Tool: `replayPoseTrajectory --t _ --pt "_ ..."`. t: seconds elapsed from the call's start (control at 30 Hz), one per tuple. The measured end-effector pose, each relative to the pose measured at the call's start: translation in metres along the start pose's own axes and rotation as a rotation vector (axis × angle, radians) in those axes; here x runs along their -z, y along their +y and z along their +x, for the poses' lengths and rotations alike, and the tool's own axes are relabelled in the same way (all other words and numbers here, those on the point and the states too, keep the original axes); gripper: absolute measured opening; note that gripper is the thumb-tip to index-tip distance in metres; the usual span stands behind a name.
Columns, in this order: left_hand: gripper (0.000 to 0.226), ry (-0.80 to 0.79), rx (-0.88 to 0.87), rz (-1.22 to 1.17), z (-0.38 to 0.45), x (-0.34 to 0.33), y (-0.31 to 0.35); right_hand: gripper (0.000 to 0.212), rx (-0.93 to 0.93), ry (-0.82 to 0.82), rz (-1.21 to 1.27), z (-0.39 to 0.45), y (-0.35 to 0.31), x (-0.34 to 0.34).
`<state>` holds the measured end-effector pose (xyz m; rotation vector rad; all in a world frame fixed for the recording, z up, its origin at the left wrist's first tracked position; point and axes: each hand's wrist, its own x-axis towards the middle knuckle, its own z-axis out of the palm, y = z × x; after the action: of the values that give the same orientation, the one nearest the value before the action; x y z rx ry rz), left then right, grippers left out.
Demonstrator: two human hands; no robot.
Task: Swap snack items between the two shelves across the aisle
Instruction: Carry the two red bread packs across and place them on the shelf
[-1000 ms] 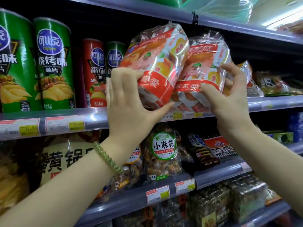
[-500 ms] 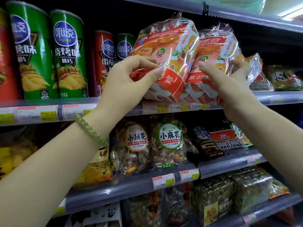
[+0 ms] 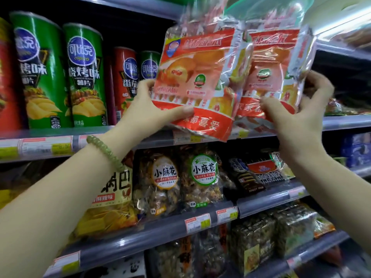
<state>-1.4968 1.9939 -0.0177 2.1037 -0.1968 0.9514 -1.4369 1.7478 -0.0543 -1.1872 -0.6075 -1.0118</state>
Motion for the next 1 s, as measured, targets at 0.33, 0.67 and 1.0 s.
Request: replayPoseTrajectory --t 0.33,0.67,1.0 --pt "0.089 -0.203 -0.066 -0.371 -0.049 -0.059 0.025 0.055 0.020 0.094 -0.176 -0.058 -0.037 0.066" --pt "0.078 -0.791 0.283 -0.701 -0.129 -0.173 -0.002 0.103 -0.346 0.206 -0.339 -0.145 -0.048 0.198" --pt "0.069 -0.936 0.419 -0.958 -0.192 -0.296 0.019 0.066 -0.497 0.280 -0.523 -0.182 -0.055 0.321"
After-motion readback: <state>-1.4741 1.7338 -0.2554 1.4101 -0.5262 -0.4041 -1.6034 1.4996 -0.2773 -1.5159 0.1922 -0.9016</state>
